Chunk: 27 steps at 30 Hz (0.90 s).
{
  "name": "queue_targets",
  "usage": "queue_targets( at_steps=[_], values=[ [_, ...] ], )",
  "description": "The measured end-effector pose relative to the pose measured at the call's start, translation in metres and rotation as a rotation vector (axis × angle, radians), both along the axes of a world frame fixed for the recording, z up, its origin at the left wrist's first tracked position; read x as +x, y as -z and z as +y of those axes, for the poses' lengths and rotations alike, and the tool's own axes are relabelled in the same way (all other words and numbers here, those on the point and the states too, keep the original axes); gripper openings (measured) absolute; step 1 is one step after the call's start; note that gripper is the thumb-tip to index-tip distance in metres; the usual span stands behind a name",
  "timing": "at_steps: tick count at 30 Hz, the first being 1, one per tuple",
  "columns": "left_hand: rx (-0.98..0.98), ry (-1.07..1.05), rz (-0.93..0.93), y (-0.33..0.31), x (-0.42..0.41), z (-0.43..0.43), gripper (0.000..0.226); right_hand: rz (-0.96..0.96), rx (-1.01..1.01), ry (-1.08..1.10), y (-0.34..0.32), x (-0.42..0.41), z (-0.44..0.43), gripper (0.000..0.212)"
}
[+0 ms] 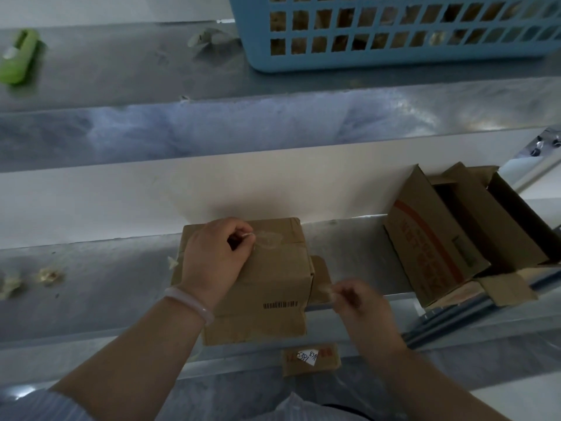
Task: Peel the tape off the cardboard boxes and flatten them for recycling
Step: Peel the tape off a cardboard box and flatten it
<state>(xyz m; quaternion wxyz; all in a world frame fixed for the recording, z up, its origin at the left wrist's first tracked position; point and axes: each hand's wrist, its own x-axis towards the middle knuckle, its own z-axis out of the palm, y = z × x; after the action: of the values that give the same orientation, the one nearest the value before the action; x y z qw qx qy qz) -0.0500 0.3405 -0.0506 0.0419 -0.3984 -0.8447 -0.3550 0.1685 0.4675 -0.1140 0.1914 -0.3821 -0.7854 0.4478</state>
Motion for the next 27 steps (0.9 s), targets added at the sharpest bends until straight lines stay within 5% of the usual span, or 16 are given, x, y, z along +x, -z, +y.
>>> queue_targets(
  at_steps=[3, 7, 15, 20, 27],
  values=[
    [0.016, 0.025, -0.001, 0.001, -0.002, -0.003, 0.006, 0.152, -0.078, 0.172, -0.021, -0.003, 0.013, 0.009],
    [0.032, 0.071, 0.005, 0.004, -0.004, -0.004, 0.005, 0.387, 0.014, -0.012, -0.072, -0.037, 0.015, 0.016],
    [0.141, 0.041, -0.144, 0.001, -0.006, -0.010, 0.015, 0.083, 0.320, -0.355, -0.080, -0.118, -0.012, 0.010],
    [0.155, 0.048, -0.245, -0.002, -0.008, -0.010, 0.009, 0.118, 0.493, -0.412, -0.068, -0.123, -0.012, 0.011],
    [0.138, 0.062, -0.303, -0.007, -0.009, -0.009, 0.029, 0.226, 0.257, -0.351, -0.064, -0.120, -0.004, 0.023]
  ],
)
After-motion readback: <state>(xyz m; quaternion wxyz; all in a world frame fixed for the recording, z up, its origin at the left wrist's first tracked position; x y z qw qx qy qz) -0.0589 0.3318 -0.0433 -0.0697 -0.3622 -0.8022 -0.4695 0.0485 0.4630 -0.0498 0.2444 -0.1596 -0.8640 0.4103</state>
